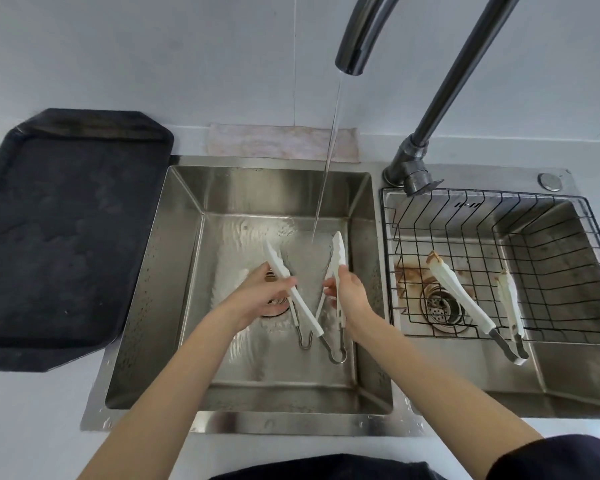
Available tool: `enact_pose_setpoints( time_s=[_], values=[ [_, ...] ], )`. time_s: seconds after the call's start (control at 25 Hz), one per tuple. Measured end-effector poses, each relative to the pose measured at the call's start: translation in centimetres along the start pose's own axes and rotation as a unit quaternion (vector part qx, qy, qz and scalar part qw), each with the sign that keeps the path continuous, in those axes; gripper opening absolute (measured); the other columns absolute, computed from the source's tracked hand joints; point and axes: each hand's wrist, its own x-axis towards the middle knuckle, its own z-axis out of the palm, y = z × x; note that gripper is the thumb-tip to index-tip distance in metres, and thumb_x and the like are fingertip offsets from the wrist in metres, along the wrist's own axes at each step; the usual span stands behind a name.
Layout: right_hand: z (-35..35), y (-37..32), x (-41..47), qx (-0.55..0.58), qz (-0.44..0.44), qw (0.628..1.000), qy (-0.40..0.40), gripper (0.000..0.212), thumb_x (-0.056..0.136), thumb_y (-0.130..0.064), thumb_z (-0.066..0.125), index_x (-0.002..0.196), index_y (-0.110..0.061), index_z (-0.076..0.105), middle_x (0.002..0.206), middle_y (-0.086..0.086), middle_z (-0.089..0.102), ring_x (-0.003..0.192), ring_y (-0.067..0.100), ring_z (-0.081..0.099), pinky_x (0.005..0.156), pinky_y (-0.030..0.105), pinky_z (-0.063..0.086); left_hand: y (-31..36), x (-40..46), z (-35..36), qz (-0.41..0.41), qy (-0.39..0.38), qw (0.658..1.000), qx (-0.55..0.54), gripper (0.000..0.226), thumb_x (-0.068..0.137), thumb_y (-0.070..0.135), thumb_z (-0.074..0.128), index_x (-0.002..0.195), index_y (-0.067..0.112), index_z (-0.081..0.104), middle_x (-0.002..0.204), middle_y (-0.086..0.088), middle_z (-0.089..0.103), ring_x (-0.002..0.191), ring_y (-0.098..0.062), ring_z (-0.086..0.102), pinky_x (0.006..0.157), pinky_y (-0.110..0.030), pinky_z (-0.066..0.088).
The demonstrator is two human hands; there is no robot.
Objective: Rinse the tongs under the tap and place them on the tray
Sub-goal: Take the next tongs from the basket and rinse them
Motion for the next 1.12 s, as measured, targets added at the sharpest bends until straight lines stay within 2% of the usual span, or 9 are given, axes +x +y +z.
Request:
enact_pose_setpoints(
  time_s=[0.12, 0.28, 0.4, 0.52, 0.6, 0.72, 0.8, 0.92, 1.12],
  values=[
    [0.3, 2.0, 0.9, -0.017, 0.029, 0.999, 0.007, 0.043, 0.101, -0.025, 0.024, 0.134, -0.002, 0.039, 0.079, 0.0, 0.057, 0.067, 0.01, 0.049, 0.088, 0.034, 0.043, -1.8, 0.8, 0.1, -0.013, 0.035, 0.999, 0.011, 0.035, 0.086, 0.002, 0.059, 0.118, 0.014, 0.048, 0.099, -0.008, 0.057, 0.084, -0.016, 0.061, 0.068, -0.023, 0.058],
    [0.4, 3.8, 1.9, -0.02, 0.073, 0.997, 0.015, 0.042, 0.101, -0.024, 0.026, 0.138, -0.006, 0.035, 0.111, 0.016, 0.059, 0.087, 0.017, 0.053, 0.086, 0.033, 0.042, -3.6, 2.3, 0.3, -0.044, 0.09, 0.995, 0.02, 0.045, 0.087, 0.001, 0.057, 0.129, 0.011, 0.044, 0.088, -0.002, 0.058, 0.077, -0.013, 0.06, 0.068, -0.025, 0.054],
    [0.2, 5.0, 3.2, -0.044, 0.094, 0.994, 0.024, 0.044, 0.101, -0.026, 0.025, 0.141, -0.01, 0.031, 0.131, 0.018, 0.054, 0.111, 0.026, 0.055, 0.101, 0.038, 0.042, -4.6, 3.3, 0.6, -0.075, 0.087, 0.993, 0.005, 0.045, 0.088, 0.0, 0.055, 0.131, 0.01, 0.043, 0.091, -0.004, 0.058, 0.078, -0.015, 0.059, 0.076, -0.029, 0.052],
    [0.2, 6.2, 4.8, -0.049, 0.118, 0.991, 0.038, 0.043, 0.1, -0.027, 0.025, 0.141, -0.014, 0.033, 0.131, 0.016, 0.054, 0.12, 0.03, 0.053, 0.101, 0.04, 0.04, -5.1, 4.4, 1.0, -0.098, 0.094, 0.991, -0.014, 0.046, 0.09, -0.002, 0.052, 0.133, 0.009, 0.042, 0.097, -0.007, 0.058, 0.084, -0.018, 0.059, 0.077, -0.03, 0.052],
    [0.2, 6.6, 5.2, -0.036, 0.129, 0.99, 0.045, 0.042, 0.1, -0.026, 0.026, 0.14, -0.014, 0.034, 0.122, 0.016, 0.056, 0.114, 0.03, 0.056, 0.095, 0.039, 0.042, -5.4, 5.0, 1.2, -0.105, 0.112, 0.988, -0.007, 0.047, 0.09, -0.001, 0.051, 0.135, 0.007, 0.041, 0.107, -0.011, 0.057, 0.094, -0.023, 0.057, 0.075, -0.028, 0.05],
    [0.4, 7.0, 5.9, -0.036, 0.148, 0.988, 0.04, 0.039, 0.1, -0.023, 0.029, 0.136, -0.011, 0.037, 0.115, 0.017, 0.056, 0.106, 0.028, 0.056, 0.1, 0.039, 0.043, -6.0, 6.0, 1.3, -0.11, 0.133, 0.985, 0.007, 0.048, 0.089, 0.0, 0.051, 0.136, 0.008, 0.042, 0.111, -0.016, 0.058, 0.096, -0.026, 0.057, 0.069, -0.024, 0.048],
    [0.6, 7.4, 6.2, -0.049, 0.163, 0.985, 0.022, 0.041, 0.098, -0.026, 0.033, 0.135, -0.011, 0.04, 0.117, 0.013, 0.055, 0.106, 0.025, 0.053, 0.103, 0.04, 0.043, -6.4, 6.4, 1.1, -0.113, 0.144, 0.983, 0.023, 0.049, 0.088, -0.001, 0.051, 0.135, 0.009, 0.043, 0.109, -0.015, 0.058, 0.097, -0.026, 0.056, 0.078, -0.029, 0.049],
    [1.1, 7.8, 6.6, -0.079, 0.17, 0.982, -0.007, 0.044, 0.091, -0.031, 0.039, 0.132, -0.016, 0.043, 0.126, 0.007, 0.057, 0.114, 0.026, 0.052, 0.099, 0.038, 0.042, -6.7, 6.6, 0.8, -0.111, 0.152, 0.981, 0.04, 0.047, 0.086, 0.0, 0.052, 0.132, 0.01, 0.047, 0.12, -0.018, 0.06, 0.103, -0.026, 0.057, 0.098, -0.037, 0.045],
    [1.4, 7.3, 6.2, -0.112, 0.165, 0.98, -0.022, 0.05, 0.087, -0.03, 0.036, 0.134, -0.013, 0.039, 0.128, 0.008, 0.054, 0.111, 0.026, 0.053, 0.1, 0.038, 0.043, -6.5, 6.5, 0.8, -0.101, 0.16, 0.982, 0.022, 0.039, 0.088, -0.001, 0.048, 0.125, 0.006, 0.051, 0.116, -0.015, 0.061, 0.102, -0.026, 0.058, 0.097, -0.039, 0.045]
  ],
)
